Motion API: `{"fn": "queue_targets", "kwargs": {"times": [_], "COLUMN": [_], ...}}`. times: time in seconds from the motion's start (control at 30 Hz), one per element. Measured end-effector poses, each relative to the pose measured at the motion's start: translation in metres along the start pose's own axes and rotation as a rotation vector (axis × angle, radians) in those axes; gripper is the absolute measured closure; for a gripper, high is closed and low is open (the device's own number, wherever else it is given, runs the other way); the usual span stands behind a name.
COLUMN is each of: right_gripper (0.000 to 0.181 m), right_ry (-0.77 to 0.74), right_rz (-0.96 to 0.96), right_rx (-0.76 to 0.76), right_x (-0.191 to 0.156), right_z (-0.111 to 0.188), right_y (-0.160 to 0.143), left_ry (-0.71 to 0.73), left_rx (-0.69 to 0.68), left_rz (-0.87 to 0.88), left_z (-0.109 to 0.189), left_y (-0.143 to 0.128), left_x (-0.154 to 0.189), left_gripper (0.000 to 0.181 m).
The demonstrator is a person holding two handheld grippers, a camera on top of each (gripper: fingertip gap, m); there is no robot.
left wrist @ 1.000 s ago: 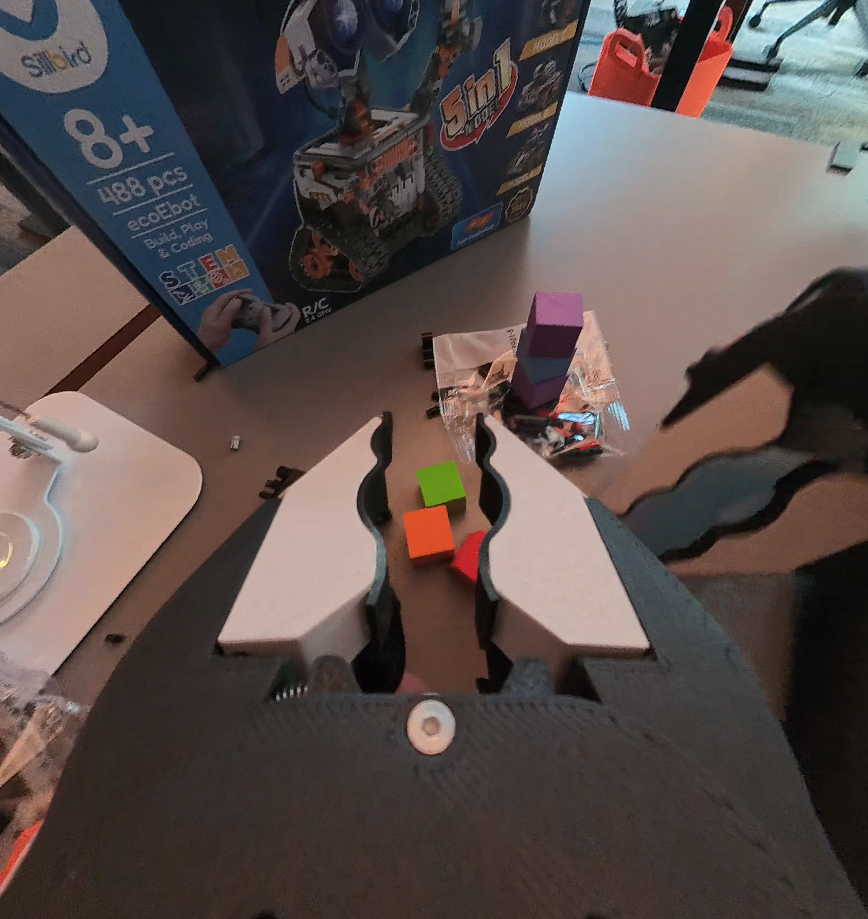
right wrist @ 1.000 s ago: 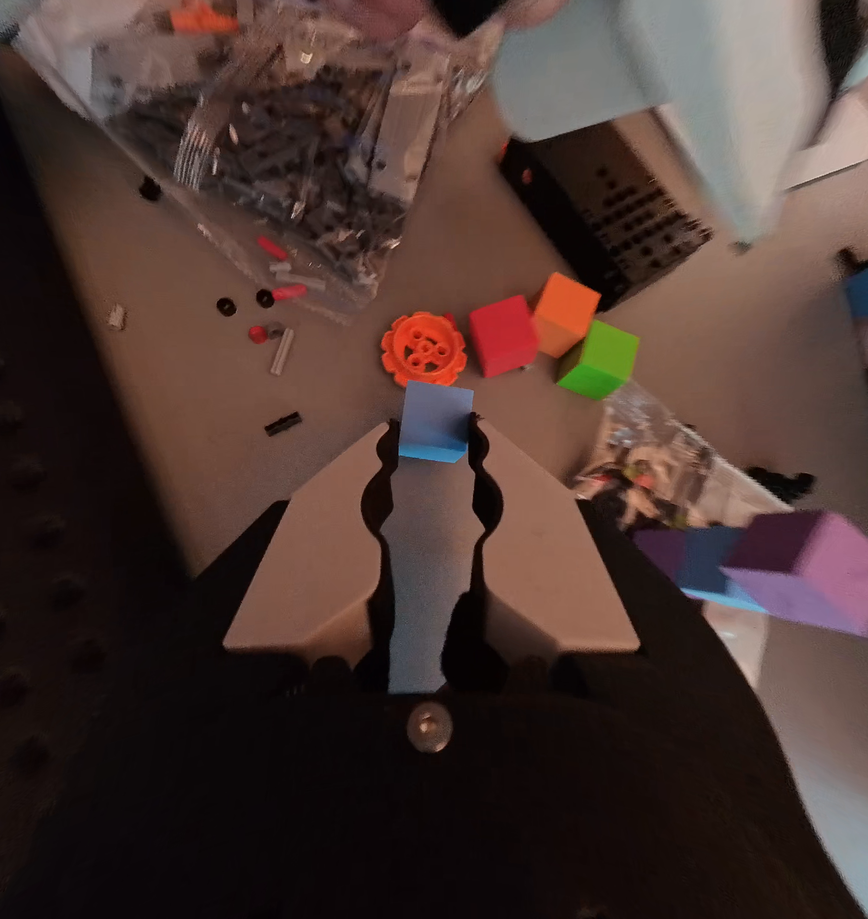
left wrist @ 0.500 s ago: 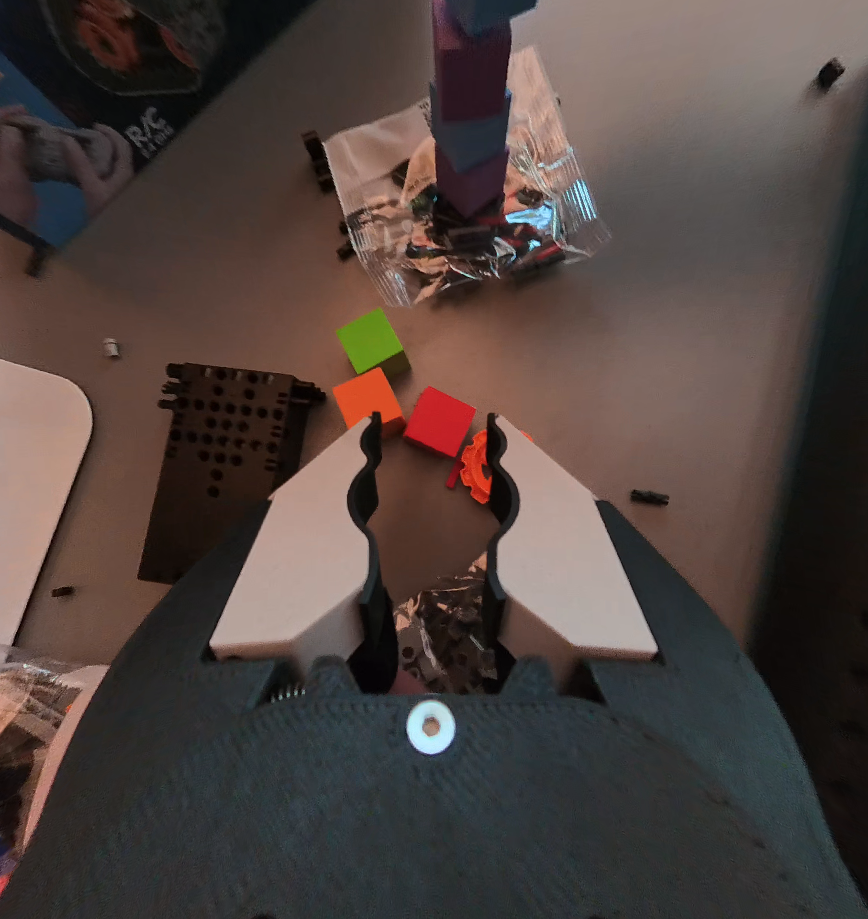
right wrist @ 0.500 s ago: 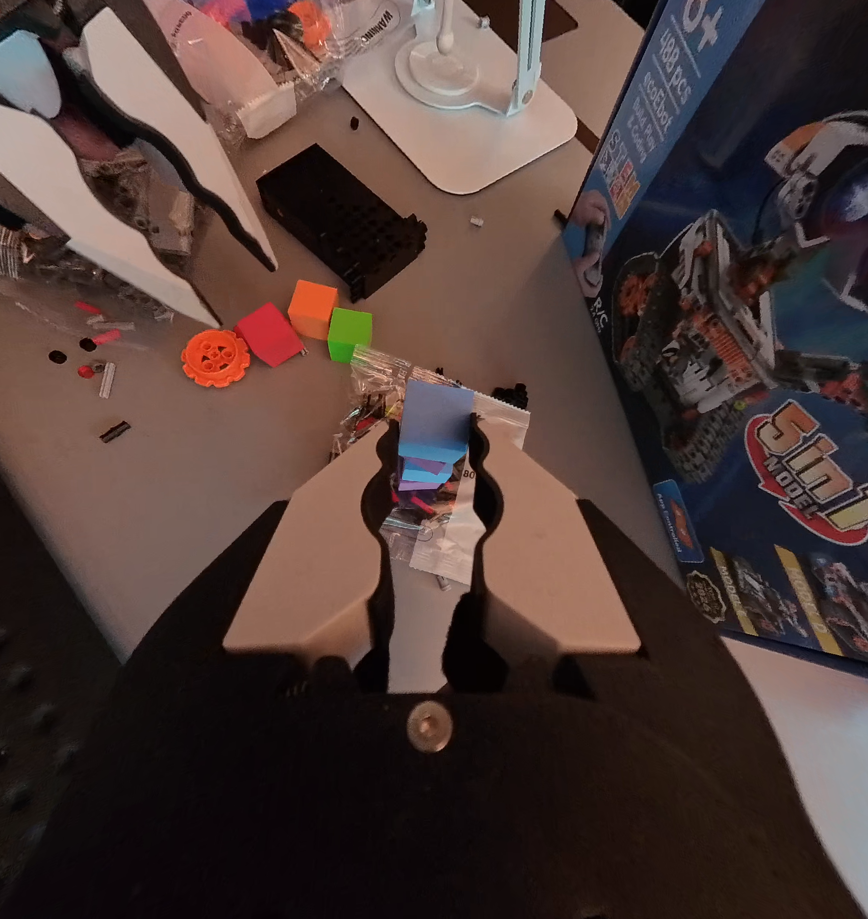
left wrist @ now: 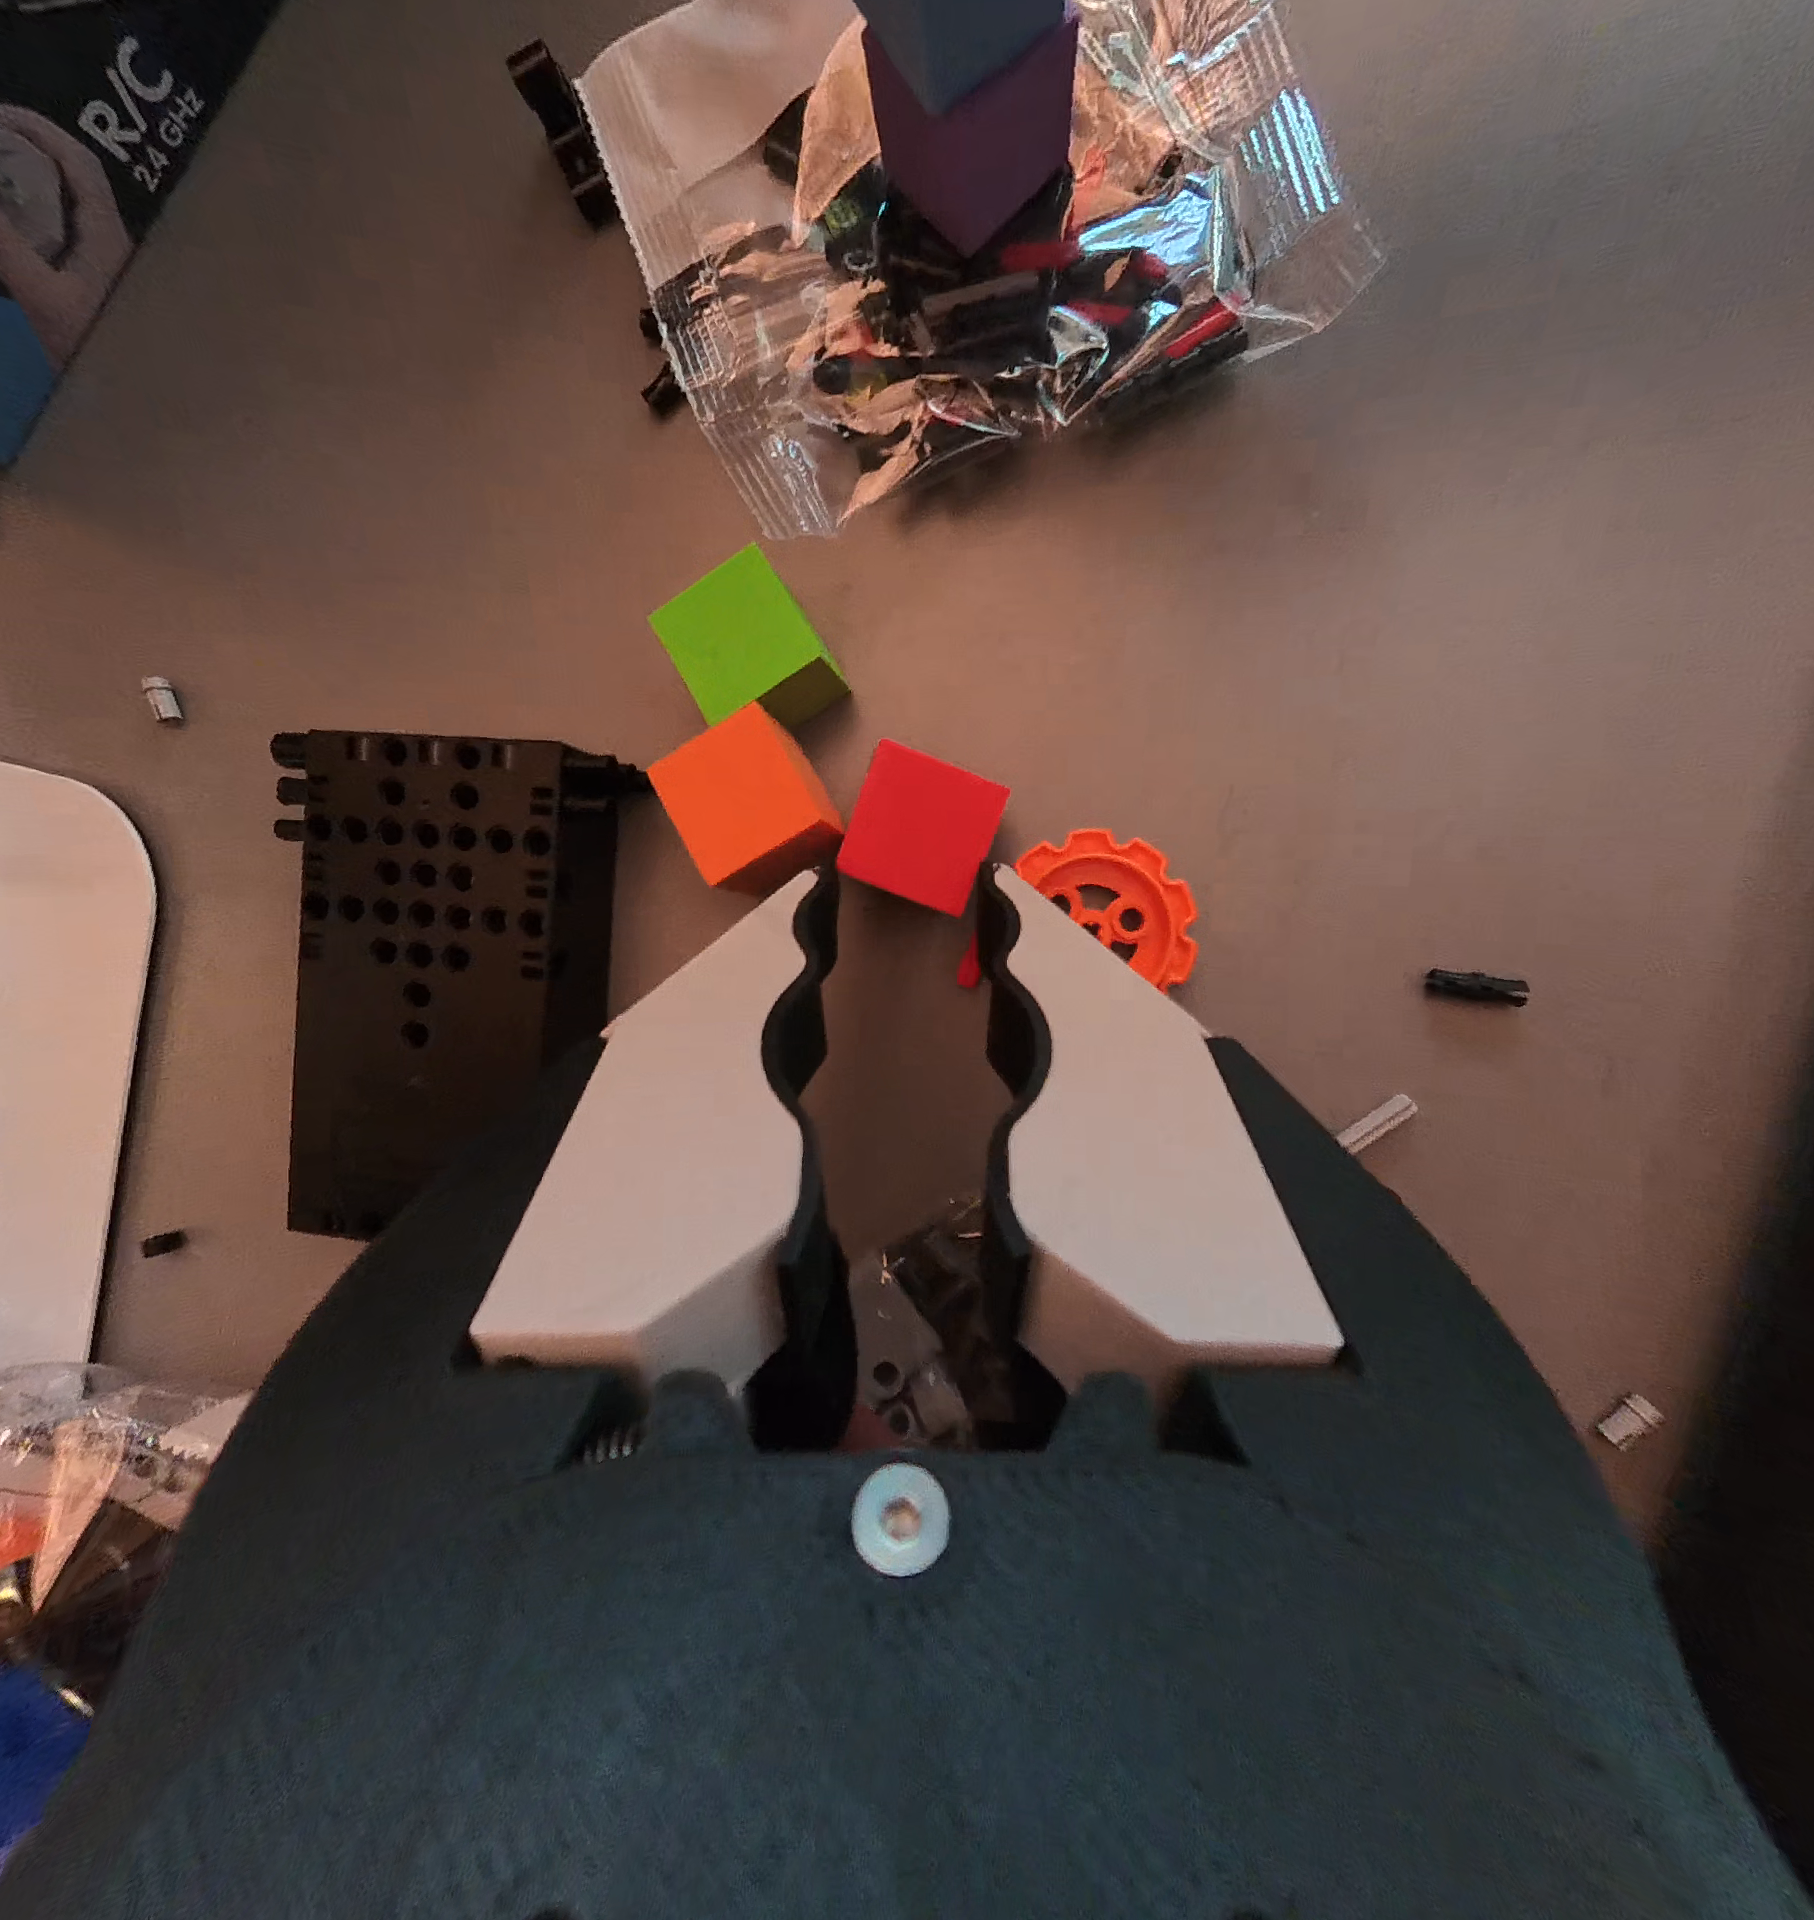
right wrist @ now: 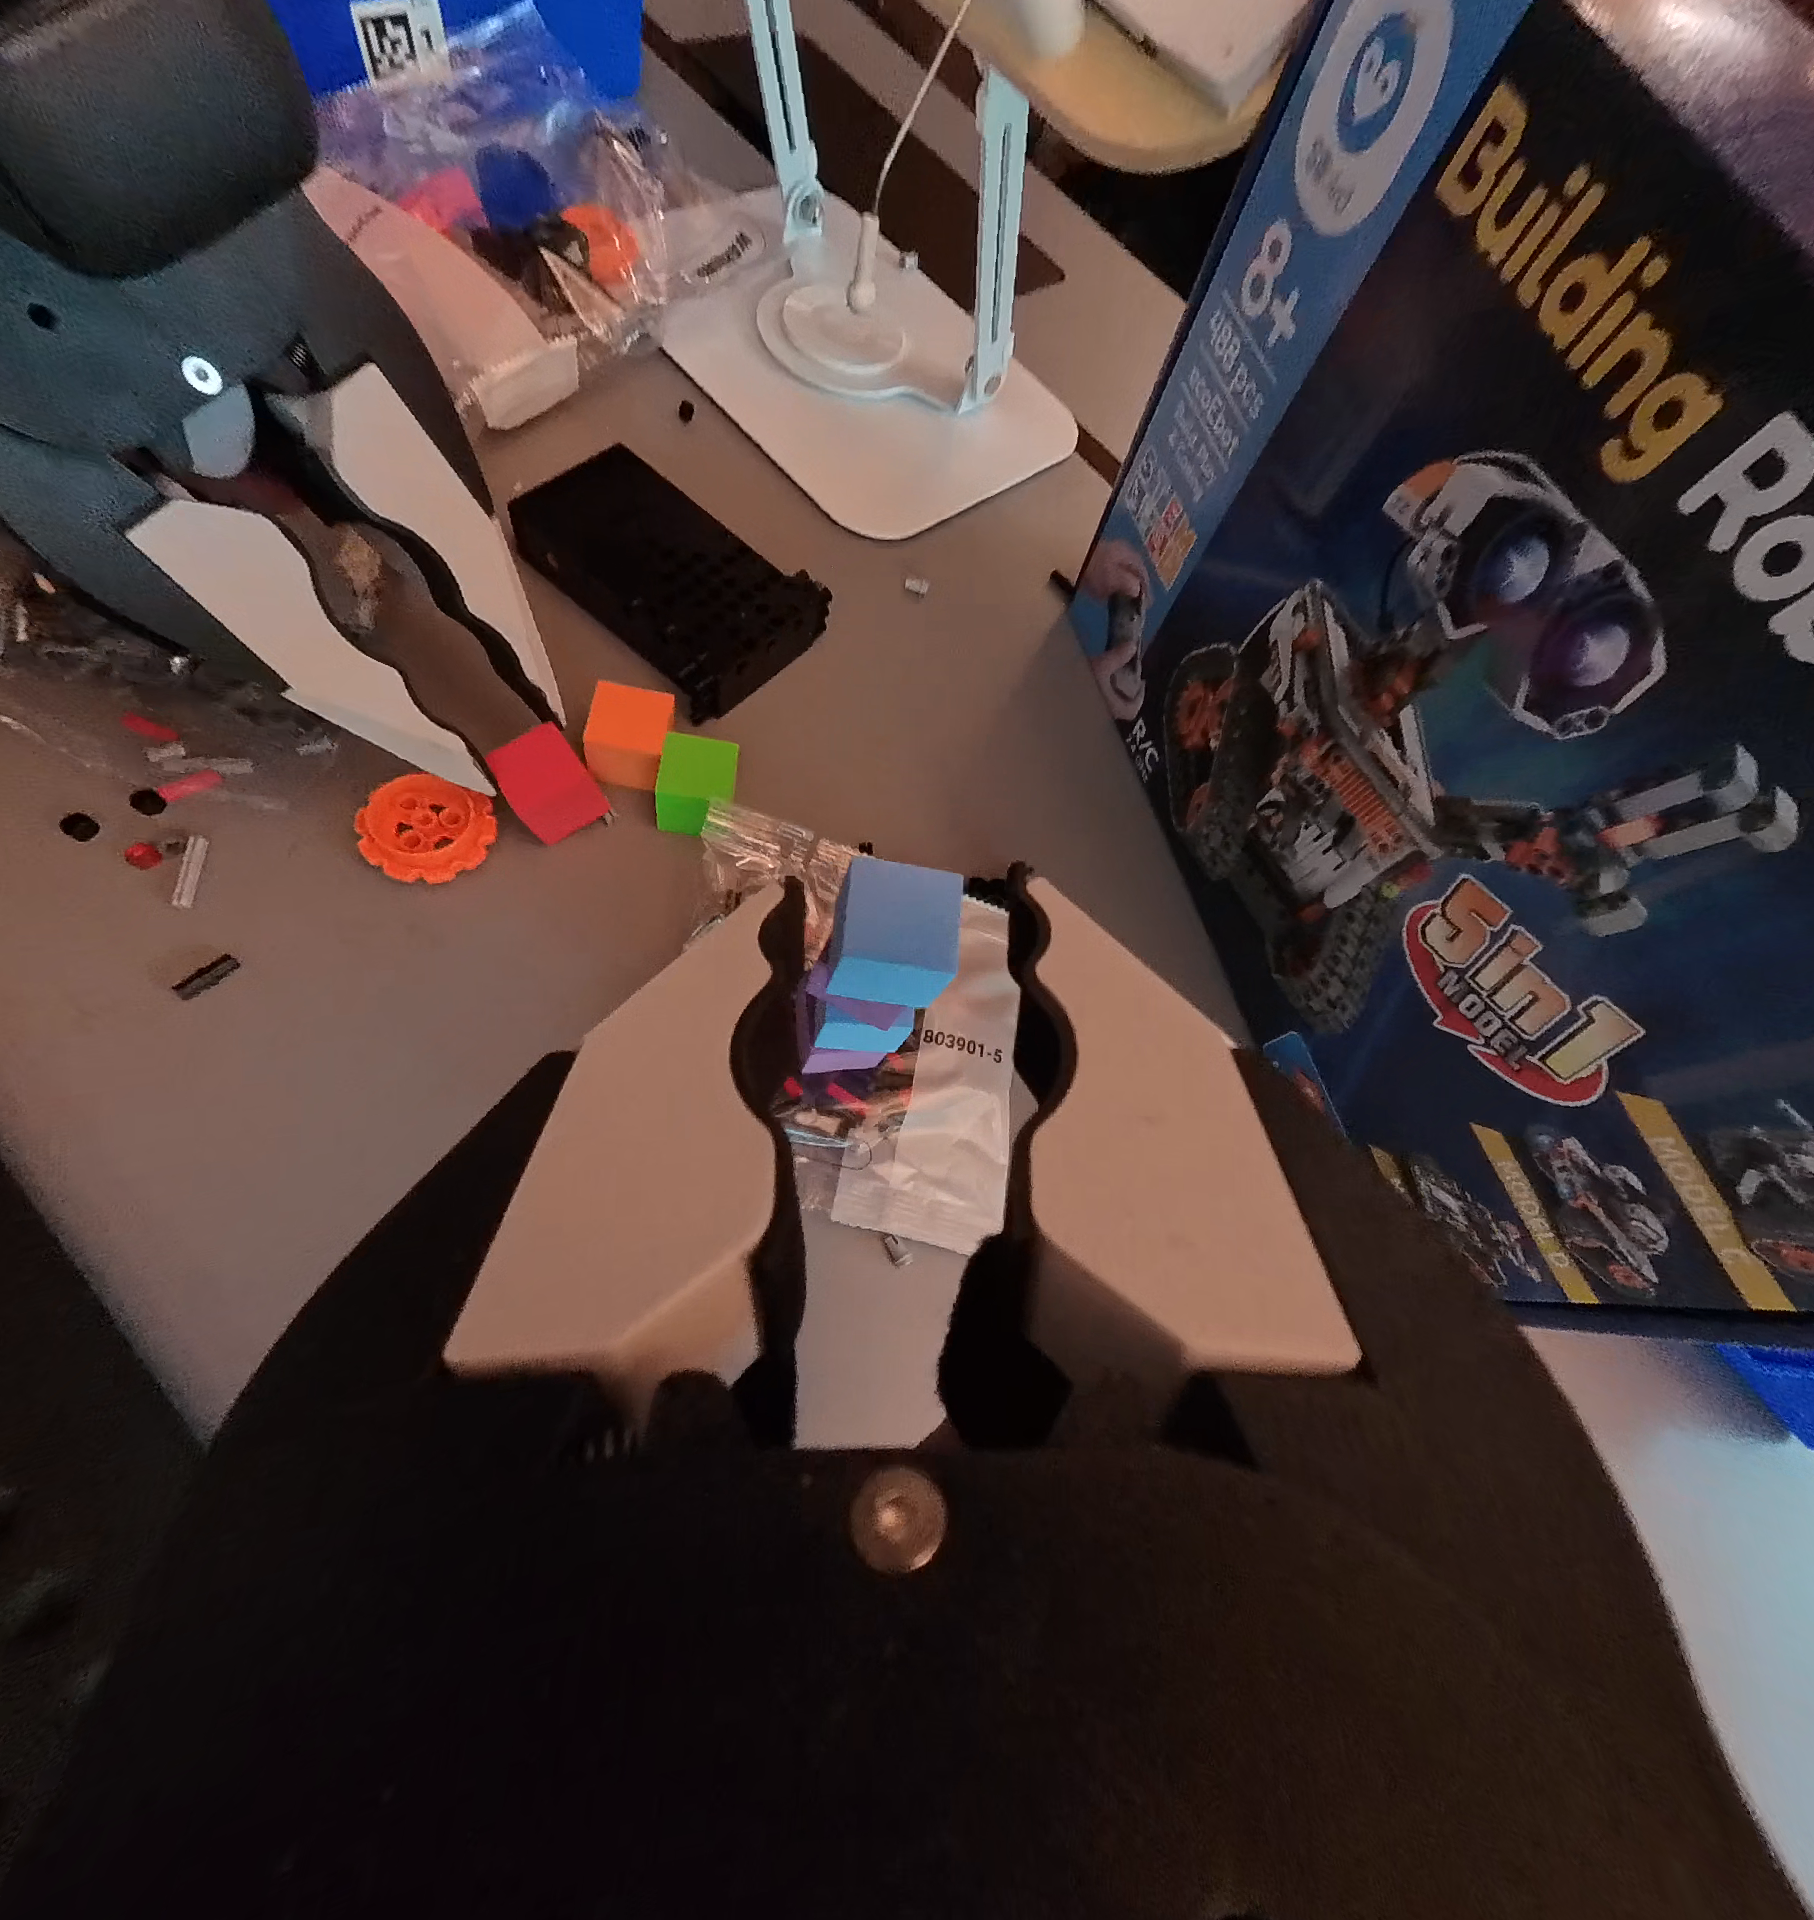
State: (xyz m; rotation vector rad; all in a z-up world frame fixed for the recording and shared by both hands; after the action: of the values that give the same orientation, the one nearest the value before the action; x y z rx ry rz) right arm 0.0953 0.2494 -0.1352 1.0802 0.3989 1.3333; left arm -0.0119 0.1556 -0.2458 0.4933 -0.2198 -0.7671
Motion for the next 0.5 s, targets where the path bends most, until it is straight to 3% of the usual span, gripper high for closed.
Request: {"fn": "queue_targets", "kwargs": {"times": [0.23, 0.5], "right_gripper": [0.146, 0.152], "right_ry": [-0.04, -0.163], "right_rz": [-0.063, -0.277], "right_rx": [0.082, 0.244], "right_x": [0.007, 0.04], "right_z": [0.015, 0.012], "right_y": [-0.001, -0.026], "left_ry": [-0.009, -0.062], "left_rx": [0.088, 0.338], "left_rz": [-0.029, -0.07], "left_z": [0.012, 0.055], "left_y": [0.018, 0.108], "left_x": [0.005, 0.015], "left_gripper": [0.157, 0.157]}}
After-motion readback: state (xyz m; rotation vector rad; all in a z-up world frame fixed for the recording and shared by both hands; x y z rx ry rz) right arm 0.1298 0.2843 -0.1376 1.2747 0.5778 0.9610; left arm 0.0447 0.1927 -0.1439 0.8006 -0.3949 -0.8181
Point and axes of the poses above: each gripper's, where its closed fingertips meet, z back along the fingers, y out of its top, x = y × z across the jaws, the point moved 1 cm from there along z, back along the fingers, and after that the axes turned 11 degrees about -y, right-handed, at the moved point
